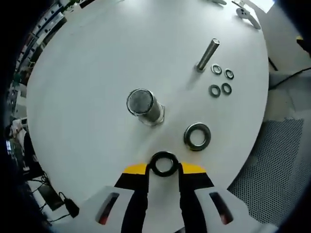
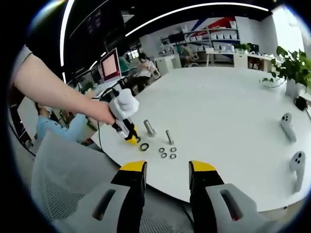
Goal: Place the washer onto the threaded stud by aligning its center hole with the stud, sliding it down to the base, and recovering from edge contact or off-axis alignment until the washer reaches the visible bottom stop.
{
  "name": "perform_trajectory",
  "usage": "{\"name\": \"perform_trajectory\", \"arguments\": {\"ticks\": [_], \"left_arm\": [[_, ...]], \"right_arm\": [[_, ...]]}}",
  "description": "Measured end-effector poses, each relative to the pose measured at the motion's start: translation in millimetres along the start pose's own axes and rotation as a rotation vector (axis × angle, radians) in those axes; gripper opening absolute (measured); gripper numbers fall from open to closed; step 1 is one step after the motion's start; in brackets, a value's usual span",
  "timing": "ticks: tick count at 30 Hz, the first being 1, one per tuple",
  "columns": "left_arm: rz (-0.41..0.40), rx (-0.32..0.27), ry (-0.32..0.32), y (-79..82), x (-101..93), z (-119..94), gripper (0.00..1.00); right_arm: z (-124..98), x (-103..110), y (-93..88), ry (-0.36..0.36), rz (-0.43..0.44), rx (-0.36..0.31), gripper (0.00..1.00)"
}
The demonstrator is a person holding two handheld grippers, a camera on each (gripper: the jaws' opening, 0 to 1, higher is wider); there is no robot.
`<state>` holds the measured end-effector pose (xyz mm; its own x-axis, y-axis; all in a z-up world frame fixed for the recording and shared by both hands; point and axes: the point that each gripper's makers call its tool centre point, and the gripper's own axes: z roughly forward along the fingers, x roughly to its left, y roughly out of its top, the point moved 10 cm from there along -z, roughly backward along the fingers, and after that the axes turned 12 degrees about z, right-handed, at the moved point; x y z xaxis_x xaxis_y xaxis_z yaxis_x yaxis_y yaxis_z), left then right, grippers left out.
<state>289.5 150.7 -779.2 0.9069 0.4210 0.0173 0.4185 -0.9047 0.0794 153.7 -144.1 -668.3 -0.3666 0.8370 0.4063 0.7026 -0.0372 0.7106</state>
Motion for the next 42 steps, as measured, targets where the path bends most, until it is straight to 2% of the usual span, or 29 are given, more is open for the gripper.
{"name": "perform_trajectory", "arguments": {"ticks": [4, 14, 23, 25, 29, 36, 38, 42], "left_arm": [[-0.003, 0.007, 0.008, 0.6, -1.6, -0.4, 0.22], [-0.022, -0.031, 0.012, -4.0, -1.0, -0.2, 0.22], [-0.042, -0.021, -0.005, -0.3, -2.3, -1.4, 0.26], [-0.012, -0.020, 0.001, 0.8, -4.5, -1.4, 0.28], [-0.018, -0.020, 0.008, 1.3, -4.3, -1.1, 0.28], [-0.005, -0.043, 0.015, -1.2, -4.6, -0.7, 0.27], [0.017, -0.059, 0.017, -2.2, -5.6, -0.5, 0.22], [0.009, -0.052, 0.012, -0.9, -3.9, -0.7, 0.22]], "right_arm": [[-0.3, -0.2, -0.3, -0.003, 0.002, 0.001, 0.37], [-0.8, -0.8, 0.3, -0.007, 0.005, -0.005, 0.37], [-1.0, -1.6, 0.7, -0.009, 0.014, -0.011, 0.36], [-1.0, -1.5, 0.7, -0.008, 0.013, -0.012, 0.36], [-1.1, -1.5, 1.3, -0.007, 0.014, -0.017, 0.36], [-1.0, -1.5, 1.1, -0.006, 0.017, -0.019, 0.36], [-1.0, -1.5, 1.1, -0.005, 0.017, -0.018, 0.36], [-0.9, -1.3, 0.9, -0.003, 0.015, -0.017, 0.36]]}}
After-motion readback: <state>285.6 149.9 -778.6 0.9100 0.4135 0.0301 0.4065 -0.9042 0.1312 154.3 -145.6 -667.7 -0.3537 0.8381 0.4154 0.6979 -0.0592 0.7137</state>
